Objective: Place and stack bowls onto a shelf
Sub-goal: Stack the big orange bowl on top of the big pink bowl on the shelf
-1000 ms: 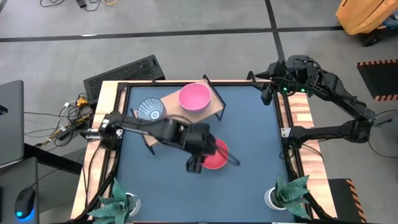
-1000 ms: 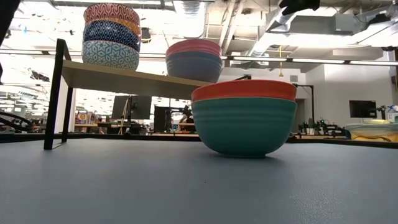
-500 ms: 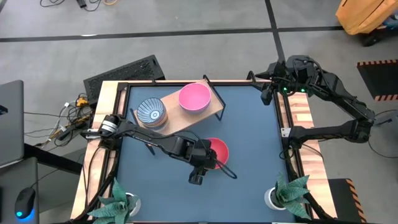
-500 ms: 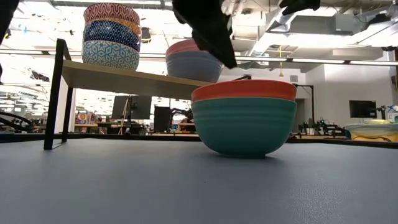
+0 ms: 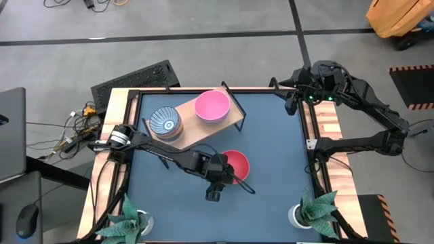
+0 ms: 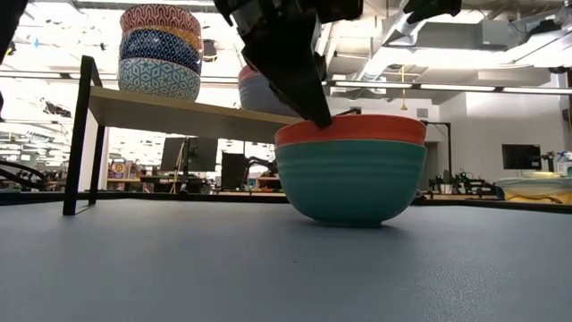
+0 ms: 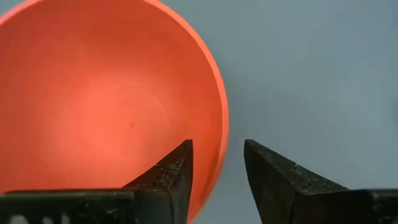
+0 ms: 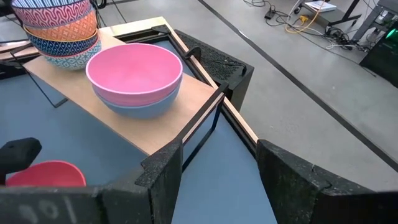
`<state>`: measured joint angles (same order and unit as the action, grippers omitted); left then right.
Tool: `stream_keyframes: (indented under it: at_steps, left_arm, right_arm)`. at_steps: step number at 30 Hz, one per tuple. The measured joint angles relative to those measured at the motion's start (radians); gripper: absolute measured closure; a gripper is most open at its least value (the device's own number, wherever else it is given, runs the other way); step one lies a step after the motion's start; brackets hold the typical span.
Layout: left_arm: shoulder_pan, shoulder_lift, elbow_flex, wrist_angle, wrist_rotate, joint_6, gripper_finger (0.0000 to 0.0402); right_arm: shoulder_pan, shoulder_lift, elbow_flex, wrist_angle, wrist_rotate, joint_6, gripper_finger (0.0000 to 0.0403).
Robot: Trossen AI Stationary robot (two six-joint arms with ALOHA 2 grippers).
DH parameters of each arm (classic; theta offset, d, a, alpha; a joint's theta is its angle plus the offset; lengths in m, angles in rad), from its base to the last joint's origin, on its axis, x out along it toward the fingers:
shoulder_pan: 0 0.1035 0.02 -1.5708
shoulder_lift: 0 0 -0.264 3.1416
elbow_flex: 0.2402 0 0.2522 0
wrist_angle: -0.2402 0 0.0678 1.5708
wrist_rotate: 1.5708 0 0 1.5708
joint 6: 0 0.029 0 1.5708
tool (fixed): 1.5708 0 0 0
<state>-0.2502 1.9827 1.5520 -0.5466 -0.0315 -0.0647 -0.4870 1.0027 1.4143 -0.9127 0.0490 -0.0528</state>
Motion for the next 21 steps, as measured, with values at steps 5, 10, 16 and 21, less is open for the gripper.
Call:
stream_keyframes:
  at_steps: [5,10,16,21]
  left_arm:
    - [0.011,0.008,0.001,0.005,0.008,0.004,0.0308]
    - [0.024,0.016,0.0,0.002,0.066,-0.01,0.035]
    - [0.028,0.014,0.005,-0.003,0.072,-0.019,0.0396]
    - [0.028,0.014,0.024,-0.005,0.072,-0.038,0.0399]
  right_arm:
    - [0.0,0.0,0.0,0.0,0.0,0.001,0.0173]
    - [0.0,0.0,0.0,0.0,0.0,0.003,0.0173]
    - [0.0,0.0,0.0,0.0,0.0,0.002,0.0173]
    - [0.0,0.0,0.0,0.0,0.0,0.002,0.0173]
